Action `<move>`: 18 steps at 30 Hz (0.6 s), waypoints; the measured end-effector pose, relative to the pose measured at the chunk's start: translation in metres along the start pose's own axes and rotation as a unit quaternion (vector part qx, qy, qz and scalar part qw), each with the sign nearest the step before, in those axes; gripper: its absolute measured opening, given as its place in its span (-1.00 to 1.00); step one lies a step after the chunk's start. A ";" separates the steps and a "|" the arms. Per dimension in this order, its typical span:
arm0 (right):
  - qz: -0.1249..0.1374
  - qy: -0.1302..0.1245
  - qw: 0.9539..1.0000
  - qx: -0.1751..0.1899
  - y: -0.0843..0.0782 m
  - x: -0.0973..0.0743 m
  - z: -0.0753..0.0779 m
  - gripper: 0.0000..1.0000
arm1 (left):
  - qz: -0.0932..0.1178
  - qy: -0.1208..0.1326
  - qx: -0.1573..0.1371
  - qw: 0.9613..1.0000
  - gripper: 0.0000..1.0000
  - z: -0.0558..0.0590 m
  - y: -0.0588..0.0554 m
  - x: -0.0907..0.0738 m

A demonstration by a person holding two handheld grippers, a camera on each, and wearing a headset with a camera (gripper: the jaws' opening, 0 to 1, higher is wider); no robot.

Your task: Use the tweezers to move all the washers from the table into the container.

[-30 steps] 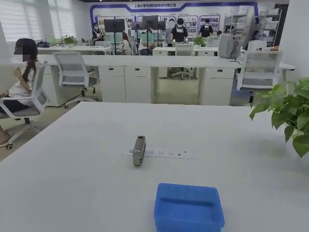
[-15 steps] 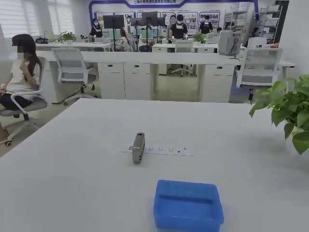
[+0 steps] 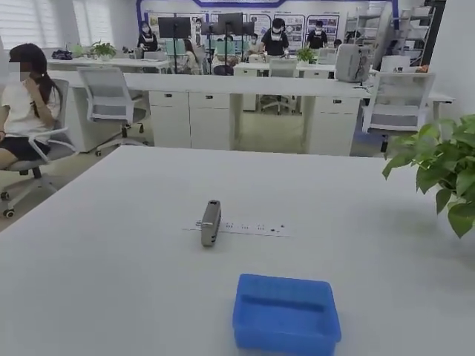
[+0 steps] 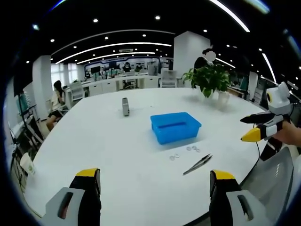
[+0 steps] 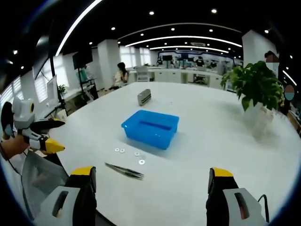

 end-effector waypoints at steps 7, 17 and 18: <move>-0.009 0.000 1.000 -0.007 -0.001 0.008 0.000 0.96 | -0.002 -0.018 0.019 1.000 0.98 0.003 0.003 0.012; -0.011 -0.006 1.000 -0.016 0.002 0.018 0.004 0.97 | -0.006 -0.023 0.021 0.999 0.98 0.002 0.004 0.024; -0.012 -0.005 1.000 -0.015 0.001 0.019 0.004 0.97 | -0.007 -0.025 0.023 0.999 0.98 0.003 0.004 0.026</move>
Point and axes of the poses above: the centre of the closed fingertips' face, and the gripper's own axes: x roughly forward along the fingers, z roughly to its right, y roughly out of its top, the point moved 9 cm from there along -x, roughly backward along the fingers, and after that the axes turned 6 degrees about x, right-handed, at the moved point
